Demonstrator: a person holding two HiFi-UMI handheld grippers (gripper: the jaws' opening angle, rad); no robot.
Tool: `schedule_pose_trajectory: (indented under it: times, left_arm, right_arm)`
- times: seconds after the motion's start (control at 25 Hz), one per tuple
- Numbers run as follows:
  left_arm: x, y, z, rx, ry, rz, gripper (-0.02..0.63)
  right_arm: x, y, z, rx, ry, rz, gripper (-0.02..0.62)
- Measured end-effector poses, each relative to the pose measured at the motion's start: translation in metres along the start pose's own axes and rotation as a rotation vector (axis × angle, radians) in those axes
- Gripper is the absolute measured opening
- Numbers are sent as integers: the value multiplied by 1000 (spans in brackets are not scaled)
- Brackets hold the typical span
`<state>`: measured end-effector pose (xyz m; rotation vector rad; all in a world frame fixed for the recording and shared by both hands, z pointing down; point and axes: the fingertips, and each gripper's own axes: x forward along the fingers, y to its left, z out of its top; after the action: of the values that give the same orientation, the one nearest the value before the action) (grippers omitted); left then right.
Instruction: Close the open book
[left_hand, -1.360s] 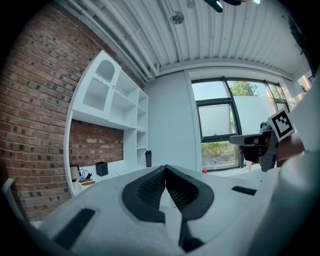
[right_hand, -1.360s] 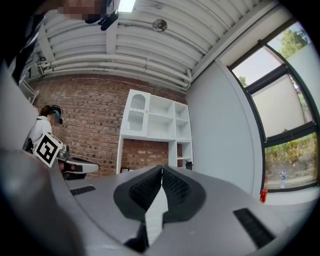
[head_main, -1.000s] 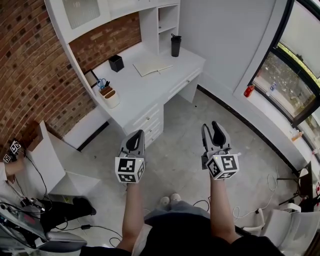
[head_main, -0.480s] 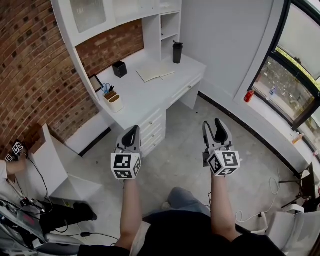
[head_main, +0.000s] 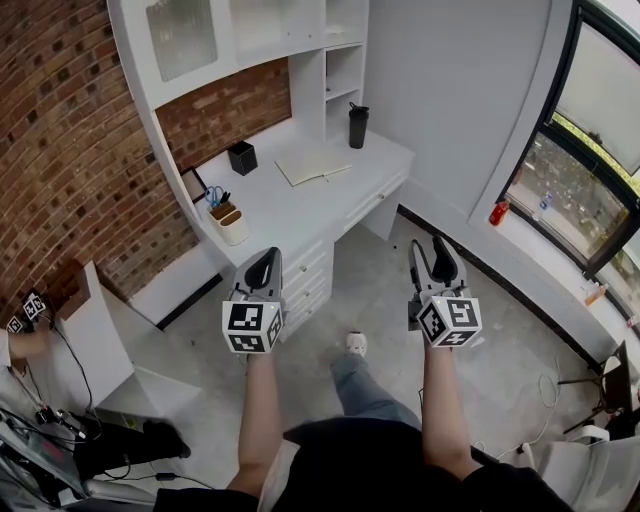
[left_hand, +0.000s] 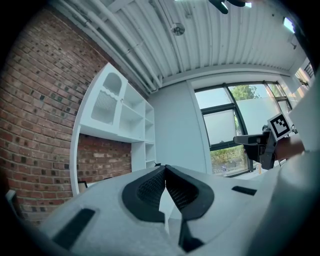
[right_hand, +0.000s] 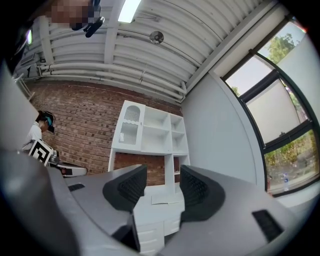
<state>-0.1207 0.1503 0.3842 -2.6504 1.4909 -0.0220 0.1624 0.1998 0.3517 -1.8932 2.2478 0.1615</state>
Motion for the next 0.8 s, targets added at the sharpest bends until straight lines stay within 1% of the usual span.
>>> schedule_pose_trajectory:
  times: [0.2, 0.4, 0.52, 0.64, 0.72, 0.8]
  left_arm:
    - [33, 20, 2, 25, -16, 34, 9]
    - [88, 48, -12, 17, -11, 77, 9]
    - [138, 66, -25, 18, -7, 114, 9]
    - [187, 81, -45, 54, 28, 181, 9]
    - [215, 94, -51, 40, 45, 214, 9]
    - [244, 112, -48, 18, 47, 237, 9]
  right_arm:
    - [47, -15, -3, -5, -24, 17, 187]
    - [113, -41, -29, 2, -20, 38, 187]
    - [168, -65, -52, 10, -2, 56, 186]
    - [227, -94, -84, 24, 40, 93, 187]
    - [266, -108, -97, 32, 73, 117, 186]
    - [309, -116, -104, 38, 97, 140, 187]
